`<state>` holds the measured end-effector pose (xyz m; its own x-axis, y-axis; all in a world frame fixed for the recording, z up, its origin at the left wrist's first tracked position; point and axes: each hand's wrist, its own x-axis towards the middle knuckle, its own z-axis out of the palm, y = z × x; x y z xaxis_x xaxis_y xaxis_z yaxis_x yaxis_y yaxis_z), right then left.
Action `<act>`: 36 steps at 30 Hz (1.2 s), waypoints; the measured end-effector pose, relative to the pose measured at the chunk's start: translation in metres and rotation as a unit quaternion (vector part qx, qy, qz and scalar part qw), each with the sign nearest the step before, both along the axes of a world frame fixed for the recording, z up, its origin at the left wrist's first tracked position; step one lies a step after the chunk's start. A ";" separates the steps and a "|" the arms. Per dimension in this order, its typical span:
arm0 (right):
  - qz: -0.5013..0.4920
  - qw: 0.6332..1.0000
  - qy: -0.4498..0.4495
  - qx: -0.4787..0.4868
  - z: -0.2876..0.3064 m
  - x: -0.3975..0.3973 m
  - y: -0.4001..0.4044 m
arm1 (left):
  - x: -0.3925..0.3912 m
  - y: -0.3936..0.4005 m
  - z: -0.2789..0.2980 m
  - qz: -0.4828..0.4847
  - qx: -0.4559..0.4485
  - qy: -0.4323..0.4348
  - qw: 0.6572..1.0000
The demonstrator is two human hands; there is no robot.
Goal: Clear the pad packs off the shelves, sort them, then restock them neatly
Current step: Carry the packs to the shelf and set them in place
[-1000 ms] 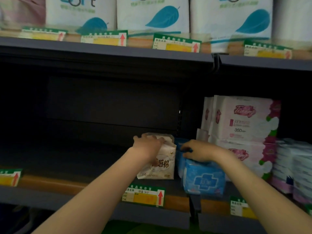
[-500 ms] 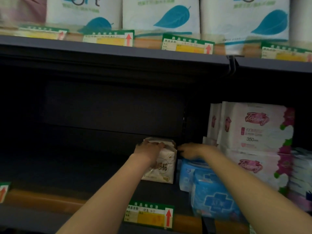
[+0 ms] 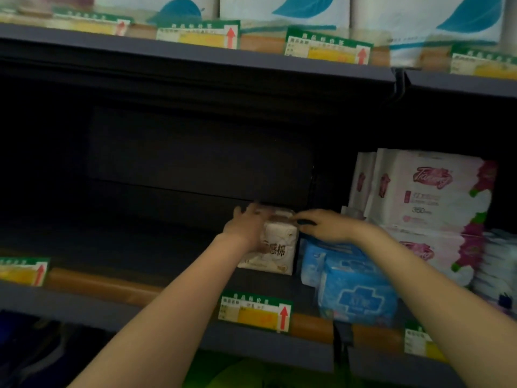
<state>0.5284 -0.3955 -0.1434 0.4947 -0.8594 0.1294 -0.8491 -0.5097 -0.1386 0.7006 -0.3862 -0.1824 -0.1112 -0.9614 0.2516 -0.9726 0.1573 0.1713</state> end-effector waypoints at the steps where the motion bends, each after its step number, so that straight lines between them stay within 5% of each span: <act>1: 0.011 1.000 0.005 -0.001 0.000 0.005 0.006 | 0.004 0.003 -0.001 0.008 -0.008 0.035 0.999; 9: -0.111 0.985 0.132 0.027 -0.006 -0.004 0.039 | 0.024 0.025 -0.010 -0.017 -0.013 0.191 0.981; 15: -0.156 0.977 -0.080 -0.119 -0.038 -0.004 0.038 | 0.014 0.025 -0.011 -0.037 0.009 0.200 0.979; 20: -0.156 0.947 -0.110 -0.258 -0.044 -0.005 0.046 | 0.012 0.031 -0.008 -0.032 0.003 0.193 0.981; 25: -0.075 0.937 -0.154 -0.305 -0.047 -0.002 0.069 | 0.029 0.076 -0.011 -0.049 -0.218 0.247 0.943; 30: 0.011 0.910 -0.240 -0.338 -0.103 0.004 0.160 | 0.043 0.174 -0.103 -0.129 -0.412 0.317 0.844; 36: 0.050 0.961 -0.186 -0.200 -0.263 0.017 0.240 | 0.060 0.267 -0.278 -0.160 -0.236 0.244 0.927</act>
<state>0.5458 -0.1556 -0.4064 0.4279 -0.6542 0.6236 -0.7221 -0.6624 -0.1995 0.7602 -0.1193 -0.4606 -0.1338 -0.6695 0.7307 -0.6878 0.5936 0.4178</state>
